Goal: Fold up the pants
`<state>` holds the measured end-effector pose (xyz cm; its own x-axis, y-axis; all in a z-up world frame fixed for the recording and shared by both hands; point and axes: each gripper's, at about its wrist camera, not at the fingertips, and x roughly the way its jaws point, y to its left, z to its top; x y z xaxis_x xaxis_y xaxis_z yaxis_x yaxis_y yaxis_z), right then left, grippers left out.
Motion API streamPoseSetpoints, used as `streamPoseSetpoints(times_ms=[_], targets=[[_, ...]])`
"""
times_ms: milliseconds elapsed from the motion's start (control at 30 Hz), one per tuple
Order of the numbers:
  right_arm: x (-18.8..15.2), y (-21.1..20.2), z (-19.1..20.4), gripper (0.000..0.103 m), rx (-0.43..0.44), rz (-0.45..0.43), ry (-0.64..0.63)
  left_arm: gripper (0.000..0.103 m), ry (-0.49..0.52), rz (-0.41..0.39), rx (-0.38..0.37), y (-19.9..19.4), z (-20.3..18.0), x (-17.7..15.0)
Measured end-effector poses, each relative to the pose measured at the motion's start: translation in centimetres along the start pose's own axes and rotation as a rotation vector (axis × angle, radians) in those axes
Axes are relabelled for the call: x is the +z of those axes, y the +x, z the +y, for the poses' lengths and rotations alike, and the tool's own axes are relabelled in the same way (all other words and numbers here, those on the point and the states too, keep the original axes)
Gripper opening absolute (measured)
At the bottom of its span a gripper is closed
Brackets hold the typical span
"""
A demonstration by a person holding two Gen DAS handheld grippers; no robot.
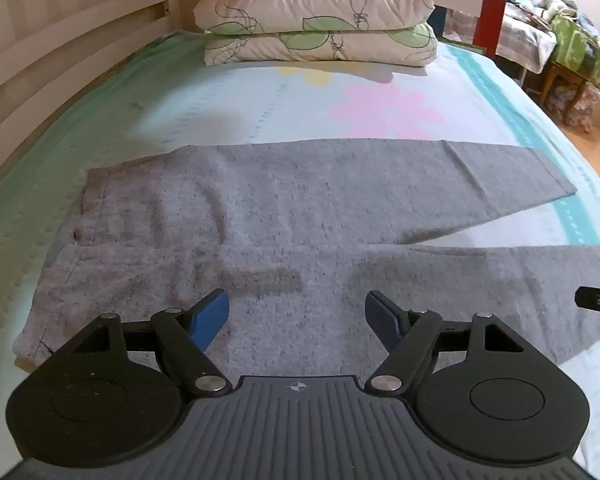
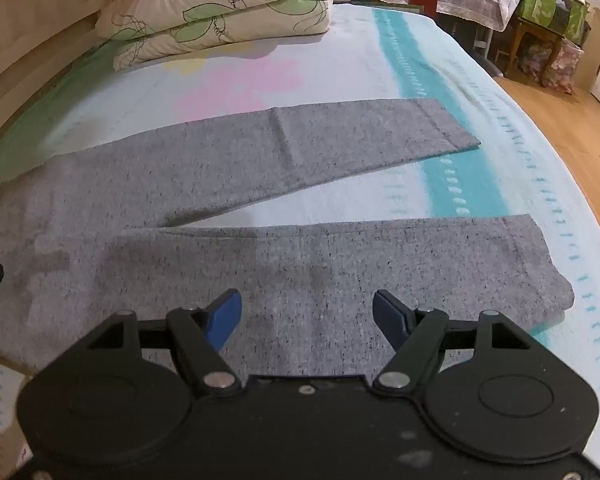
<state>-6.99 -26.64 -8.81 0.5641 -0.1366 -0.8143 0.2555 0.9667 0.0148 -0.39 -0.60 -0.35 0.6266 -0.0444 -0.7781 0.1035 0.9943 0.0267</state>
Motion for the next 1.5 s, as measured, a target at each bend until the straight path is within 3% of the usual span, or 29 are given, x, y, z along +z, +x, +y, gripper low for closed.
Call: streamPoseSetpoints(times_ms=[1500], targets=[[-0.11, 0.29, -0.09, 0.076, 0.018, 0.009, -0.007, 0.074, 0.008, 0.036, -0.017, 0.37, -0.44, -0.73]])
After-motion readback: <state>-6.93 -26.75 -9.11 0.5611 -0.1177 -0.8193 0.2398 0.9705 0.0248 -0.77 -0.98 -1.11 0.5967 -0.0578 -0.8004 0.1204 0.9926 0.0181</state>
